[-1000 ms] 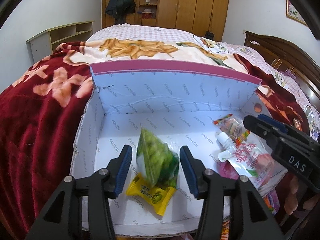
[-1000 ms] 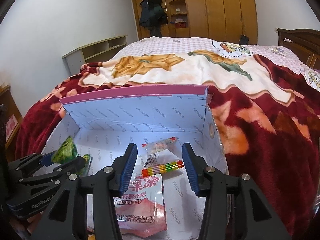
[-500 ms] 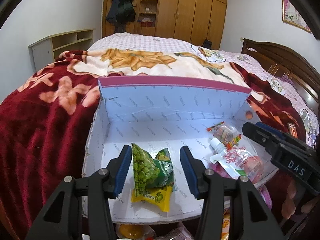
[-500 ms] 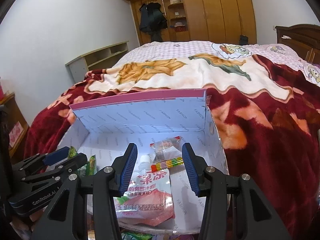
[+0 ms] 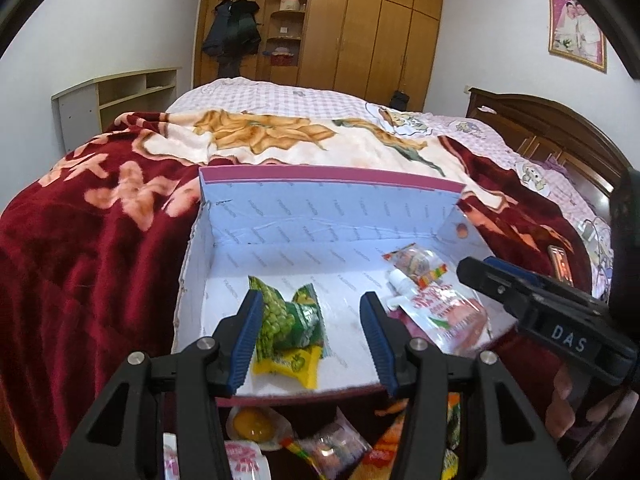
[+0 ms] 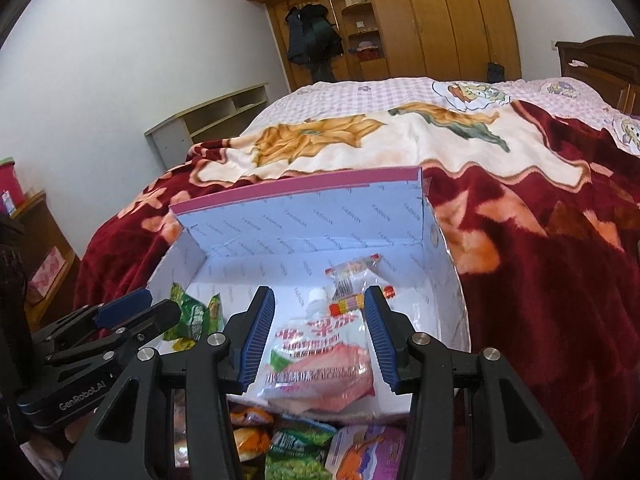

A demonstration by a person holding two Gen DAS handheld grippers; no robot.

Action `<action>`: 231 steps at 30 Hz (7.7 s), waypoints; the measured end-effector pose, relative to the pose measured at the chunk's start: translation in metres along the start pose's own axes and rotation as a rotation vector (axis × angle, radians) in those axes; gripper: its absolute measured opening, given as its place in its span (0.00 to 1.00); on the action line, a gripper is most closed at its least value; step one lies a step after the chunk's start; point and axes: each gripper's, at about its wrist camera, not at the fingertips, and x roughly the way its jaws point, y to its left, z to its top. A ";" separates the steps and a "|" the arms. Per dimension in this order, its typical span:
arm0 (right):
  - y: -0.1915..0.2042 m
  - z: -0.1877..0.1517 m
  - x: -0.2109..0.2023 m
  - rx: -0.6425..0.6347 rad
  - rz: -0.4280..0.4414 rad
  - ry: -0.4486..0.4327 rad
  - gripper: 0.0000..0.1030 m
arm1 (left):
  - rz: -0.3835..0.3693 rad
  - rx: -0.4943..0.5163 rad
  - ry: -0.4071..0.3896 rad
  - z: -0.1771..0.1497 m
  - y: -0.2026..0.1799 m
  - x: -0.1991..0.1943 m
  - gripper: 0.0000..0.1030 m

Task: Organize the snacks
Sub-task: 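Grasp the corn-shaped snack stick with the left tool while the right moves to the purple tin, then grasp the purple oval tin with the right tool while the left lifts the corn snack, then carry the corn snack into the box with the left tool while the right carries the tin, then open both tools to release the corn snack and purple tin inside the box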

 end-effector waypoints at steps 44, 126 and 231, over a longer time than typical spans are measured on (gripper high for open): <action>-0.018 -0.053 -0.043 0.056 -0.020 0.080 0.46 | -0.097 0.257 0.114 -0.072 -0.055 -0.009 0.52; -0.017 -0.083 -0.060 0.056 0.043 -0.053 0.19 | -0.139 0.166 -0.006 -0.078 -0.052 -0.038 0.25; 0.001 -0.022 -0.019 -0.092 -0.064 -0.175 0.35 | 0.050 0.043 0.002 0.005 -0.036 0.040 0.38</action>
